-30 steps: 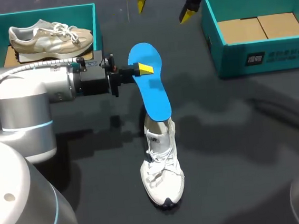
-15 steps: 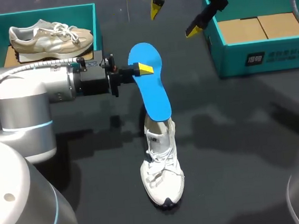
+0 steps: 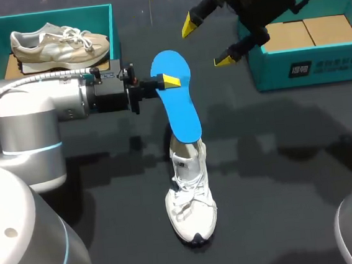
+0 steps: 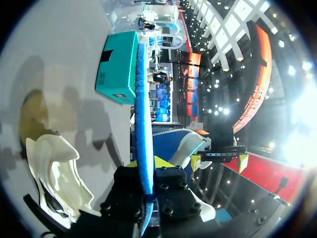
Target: Take the shoe out of the shoebox, open the shoe tongue, remove and reinsert the insole, then place the shoe into the shoebox
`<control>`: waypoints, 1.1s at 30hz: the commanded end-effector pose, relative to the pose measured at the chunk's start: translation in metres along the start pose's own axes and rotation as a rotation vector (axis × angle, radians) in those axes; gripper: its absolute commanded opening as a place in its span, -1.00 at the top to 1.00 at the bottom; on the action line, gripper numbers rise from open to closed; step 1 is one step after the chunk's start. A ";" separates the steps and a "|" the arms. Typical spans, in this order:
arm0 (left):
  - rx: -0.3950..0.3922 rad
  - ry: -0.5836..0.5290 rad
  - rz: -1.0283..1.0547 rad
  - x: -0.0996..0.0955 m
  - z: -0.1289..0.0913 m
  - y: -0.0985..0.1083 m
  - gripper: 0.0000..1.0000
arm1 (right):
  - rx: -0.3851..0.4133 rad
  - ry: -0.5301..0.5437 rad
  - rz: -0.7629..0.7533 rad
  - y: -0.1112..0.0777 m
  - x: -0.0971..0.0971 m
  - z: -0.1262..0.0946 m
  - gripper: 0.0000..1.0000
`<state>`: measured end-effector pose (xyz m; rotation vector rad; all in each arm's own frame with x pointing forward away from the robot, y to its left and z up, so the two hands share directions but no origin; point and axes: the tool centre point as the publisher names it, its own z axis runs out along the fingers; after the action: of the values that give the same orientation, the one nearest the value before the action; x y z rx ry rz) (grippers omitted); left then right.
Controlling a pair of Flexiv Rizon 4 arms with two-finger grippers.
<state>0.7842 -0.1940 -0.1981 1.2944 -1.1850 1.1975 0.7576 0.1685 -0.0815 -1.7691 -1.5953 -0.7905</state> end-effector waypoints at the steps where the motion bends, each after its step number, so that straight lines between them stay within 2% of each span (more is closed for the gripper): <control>1: 0.002 0.001 0.001 -0.001 0.000 0.001 1.00 | 0.000 0.341 0.020 -0.003 -0.011 0.009 -1.00; 12: 0.002 0.001 0.001 -0.001 0.000 0.001 1.00 | -0.009 0.425 0.017 -0.005 -0.025 0.024 -1.00; 33: 0.002 0.001 0.001 -0.001 0.000 0.001 1.00 | 0.010 0.463 0.031 -0.002 -0.043 0.035 -1.00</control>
<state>0.7842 -0.1940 -0.1981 1.2944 -1.1850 1.1975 0.7538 0.1669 -0.1327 -1.4684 -1.2664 -1.0700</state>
